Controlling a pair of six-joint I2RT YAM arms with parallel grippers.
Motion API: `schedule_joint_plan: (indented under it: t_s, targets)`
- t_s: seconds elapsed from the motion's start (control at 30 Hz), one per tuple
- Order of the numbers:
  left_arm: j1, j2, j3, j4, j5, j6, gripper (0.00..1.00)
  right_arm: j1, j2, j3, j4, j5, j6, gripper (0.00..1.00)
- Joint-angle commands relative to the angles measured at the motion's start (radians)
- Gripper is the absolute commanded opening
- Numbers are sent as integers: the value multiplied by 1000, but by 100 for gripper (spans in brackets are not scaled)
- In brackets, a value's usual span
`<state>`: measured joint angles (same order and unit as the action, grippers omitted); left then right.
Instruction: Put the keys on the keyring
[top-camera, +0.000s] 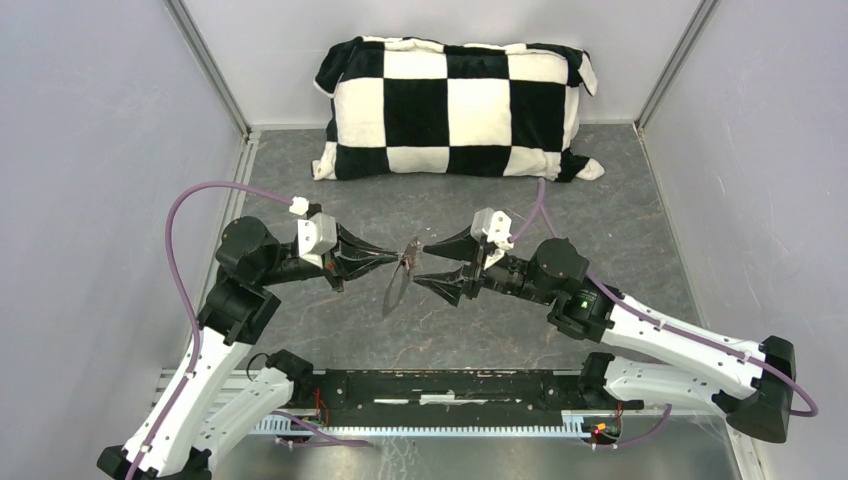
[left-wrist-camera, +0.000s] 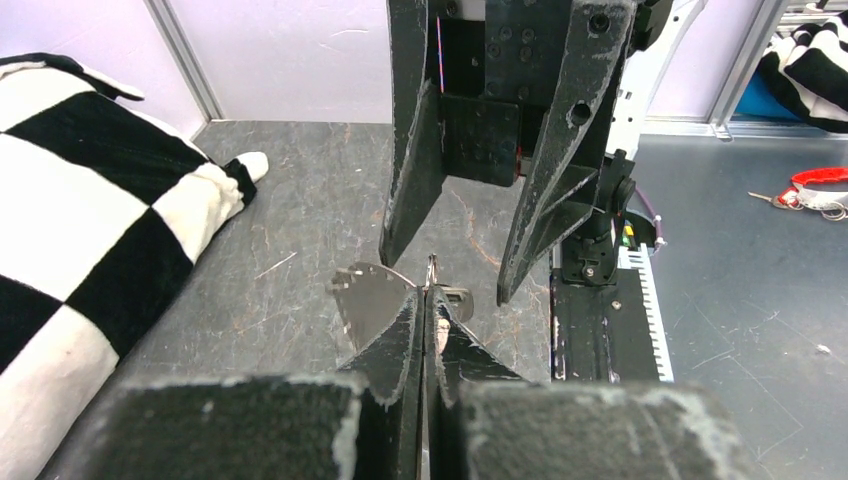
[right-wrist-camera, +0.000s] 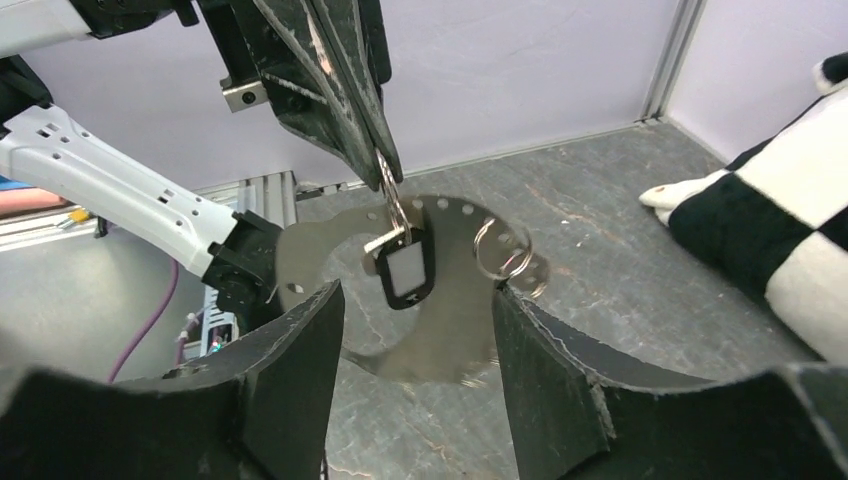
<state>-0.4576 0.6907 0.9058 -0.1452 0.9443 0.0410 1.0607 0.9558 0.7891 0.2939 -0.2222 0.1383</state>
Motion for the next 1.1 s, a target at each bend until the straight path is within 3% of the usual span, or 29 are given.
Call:
schedule_joint_plan:
  t_s: [0.0, 0.33, 0.6, 1.07]
  targets:
    - [-3, -10, 10, 29, 27, -10, 2, 5, -16, 120, -55, 6, -111, 62]
    - [-3, -2, 21, 9, 49, 3, 2, -2, 64, 245, -177, -125, -264, 46]
    - [-3, 0, 31, 4, 53, 5, 2, -13, 90, 280, -219, -164, -275, 40]
    - [-3, 0, 35, 18, 42, -3, 2, -19, 89, 254, -218, -185, -242, 17]
